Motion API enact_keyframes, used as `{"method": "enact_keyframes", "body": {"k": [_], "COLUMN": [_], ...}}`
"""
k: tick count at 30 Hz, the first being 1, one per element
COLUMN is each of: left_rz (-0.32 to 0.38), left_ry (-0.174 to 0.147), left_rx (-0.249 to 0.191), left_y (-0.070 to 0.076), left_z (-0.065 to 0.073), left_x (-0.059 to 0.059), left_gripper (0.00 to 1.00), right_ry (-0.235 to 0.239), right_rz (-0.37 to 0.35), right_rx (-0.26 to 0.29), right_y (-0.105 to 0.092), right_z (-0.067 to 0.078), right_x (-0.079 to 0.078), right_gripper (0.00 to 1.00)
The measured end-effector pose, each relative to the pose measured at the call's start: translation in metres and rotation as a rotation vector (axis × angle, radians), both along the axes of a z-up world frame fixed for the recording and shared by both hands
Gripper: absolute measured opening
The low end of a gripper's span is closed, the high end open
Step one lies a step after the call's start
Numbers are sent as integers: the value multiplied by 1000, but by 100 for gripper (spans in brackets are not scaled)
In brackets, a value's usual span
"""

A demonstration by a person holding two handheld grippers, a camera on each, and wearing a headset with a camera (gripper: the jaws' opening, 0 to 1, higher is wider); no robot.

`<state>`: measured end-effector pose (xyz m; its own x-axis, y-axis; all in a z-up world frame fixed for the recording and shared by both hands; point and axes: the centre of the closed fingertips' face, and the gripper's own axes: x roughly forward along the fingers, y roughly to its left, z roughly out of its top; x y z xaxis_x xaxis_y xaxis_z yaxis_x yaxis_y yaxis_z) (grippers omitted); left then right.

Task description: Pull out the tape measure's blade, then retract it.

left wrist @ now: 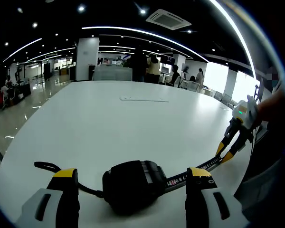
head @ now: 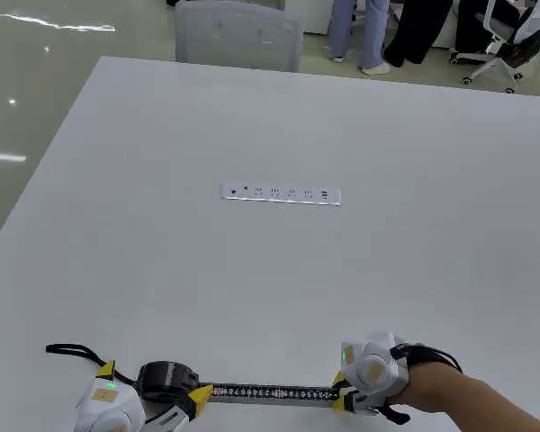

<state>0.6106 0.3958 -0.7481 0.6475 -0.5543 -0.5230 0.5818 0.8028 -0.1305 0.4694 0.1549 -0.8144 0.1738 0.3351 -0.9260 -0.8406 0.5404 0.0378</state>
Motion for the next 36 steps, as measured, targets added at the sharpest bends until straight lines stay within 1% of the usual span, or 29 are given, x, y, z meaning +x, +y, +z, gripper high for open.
{"method": "enact_keyframes", "body": {"k": [1,2,3,4,5,6,8,9,11,13,14,16,17,18,21,22,26,27,31,36], "left_rz": [10,21,24,21,18,15,6,4,2,5,3,5,7,10,0,6,39,39,33,15], "left_ry": [4,8,4,-1,-2,-4,-10,-11,-14,-14,-13,-3,10,20,20,17,28,27,30,56], "left_rx": [-7,-11,-7,-2,4,11,29,34,35,42,45,50,48,41,50,53,50,43,42,54], "left_y": [1,2,2,2,2,1,-2,-3,-6,-7,-8,-10,-10,-11,-14,-13,-9,-10,-11,-11], "left_z": [0,0,-1,-1,-3,-4,-7,-8,-9,-11,-13,-18,-22,-24,-26,-27,-31,-30,-31,-32], "left_x": [0,1,2,2,3,3,2,1,0,1,1,0,0,-1,-3,-2,3,3,2,1], "left_gripper": [90,90,89,88,86,86,85,84,84,83,81,78,76,75,72,70,64,65,65,63], "right_ry": [1,-2,0,5,13,27,26,31,34,29,28,31,28,25,28,29,33,33,37,33], "right_rz": [2,25,36,46,34,1,8,-4,-16,-49,-84,-108,-79,-67,-63,-63,-68,-67,-63,-68], "right_rx": [-19,-50,-67,-71,-71,-69,-69,-68,-67,-63,-58,-44,-51,-56,-61,-61,-61,-62,-65,-60], "right_y": [0,0,0,2,2,0,-1,-1,-1,-1,-2,-2,-1,-1,-1,-1,-2,-2,-1,-2], "right_z": [0,0,-1,-1,-1,-1,-1,-1,-1,-2,-3,-2,-2,-1,-1,-2,-2,-2,-1,-2], "right_x": [0,0,-1,-1,0,0,0,1,0,0,0,2,1,1,1,1,2,1,1,1], "right_gripper": [14,14,14,14,14,14,14,14,14,14,14,14,14,14,14,14,14,14,14,13]}}
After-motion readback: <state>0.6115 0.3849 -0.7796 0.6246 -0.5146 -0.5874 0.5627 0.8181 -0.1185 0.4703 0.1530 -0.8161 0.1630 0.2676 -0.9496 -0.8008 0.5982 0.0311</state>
